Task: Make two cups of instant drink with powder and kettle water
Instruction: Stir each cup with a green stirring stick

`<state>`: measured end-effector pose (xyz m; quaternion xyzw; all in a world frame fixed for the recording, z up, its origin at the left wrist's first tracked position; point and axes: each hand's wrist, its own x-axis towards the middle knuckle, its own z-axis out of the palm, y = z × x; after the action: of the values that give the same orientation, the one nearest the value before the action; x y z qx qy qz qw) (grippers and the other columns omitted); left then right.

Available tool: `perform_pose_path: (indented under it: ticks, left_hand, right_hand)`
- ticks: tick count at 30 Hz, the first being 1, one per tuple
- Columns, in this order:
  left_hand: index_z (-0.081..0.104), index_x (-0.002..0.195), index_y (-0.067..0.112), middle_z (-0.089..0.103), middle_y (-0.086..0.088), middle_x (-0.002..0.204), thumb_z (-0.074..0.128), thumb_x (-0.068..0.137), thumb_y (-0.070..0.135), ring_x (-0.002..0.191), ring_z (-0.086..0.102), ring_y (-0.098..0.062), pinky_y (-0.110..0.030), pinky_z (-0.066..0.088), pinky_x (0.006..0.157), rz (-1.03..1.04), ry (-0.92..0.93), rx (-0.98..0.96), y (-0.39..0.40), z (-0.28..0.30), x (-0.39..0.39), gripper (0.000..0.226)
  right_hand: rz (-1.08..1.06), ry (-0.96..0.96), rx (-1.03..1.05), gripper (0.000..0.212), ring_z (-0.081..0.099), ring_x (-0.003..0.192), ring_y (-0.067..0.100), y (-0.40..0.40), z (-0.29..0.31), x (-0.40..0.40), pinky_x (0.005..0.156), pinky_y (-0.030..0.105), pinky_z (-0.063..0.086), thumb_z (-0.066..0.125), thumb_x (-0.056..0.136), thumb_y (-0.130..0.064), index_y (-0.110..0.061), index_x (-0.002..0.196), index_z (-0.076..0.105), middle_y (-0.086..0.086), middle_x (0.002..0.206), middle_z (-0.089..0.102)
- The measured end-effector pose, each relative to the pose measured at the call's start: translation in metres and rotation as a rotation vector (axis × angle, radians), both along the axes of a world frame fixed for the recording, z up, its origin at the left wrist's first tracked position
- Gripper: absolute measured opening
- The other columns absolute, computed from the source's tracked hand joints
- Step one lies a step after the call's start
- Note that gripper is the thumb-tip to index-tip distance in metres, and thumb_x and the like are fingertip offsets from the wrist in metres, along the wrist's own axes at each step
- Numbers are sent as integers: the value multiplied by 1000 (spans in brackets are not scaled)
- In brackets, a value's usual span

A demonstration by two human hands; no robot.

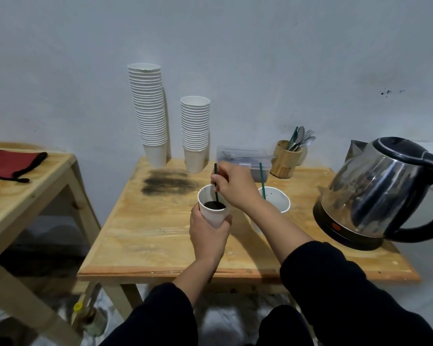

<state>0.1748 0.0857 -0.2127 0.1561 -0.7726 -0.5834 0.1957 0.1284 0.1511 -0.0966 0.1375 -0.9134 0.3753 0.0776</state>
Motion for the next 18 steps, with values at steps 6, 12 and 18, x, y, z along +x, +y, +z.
perform_pose_path:
  ticks: [6,12,18]
  left_hand:
    - [41,130,25,56,4,120,81,66,35,108,55,-17,-41,52,90,-6,3,9,-1,-1,-1,77]
    - [42,129,23,56,3,118,81,66,36,106,54,-16,-40,52,89,6,1,-3,-1,-1,-1,75]
    - [42,129,24,57,4,119,82,66,35,106,55,-17,-40,52,89,-13,-2,8,-2,-1,-1,75]
  right_hand:
    - [111,-116,-153,12,71,67,22,1,3,6,72,35,59,47,94,-10,1,92,51,6,78,70]
    - [73,-38,116,8,64,74,22,8,6,1,70,39,57,42,97,-17,-11,96,48,11,89,68]
    - [154,-108,-122,9,71,72,23,-4,3,7,72,31,58,42,96,-11,-9,91,49,10,83,70]
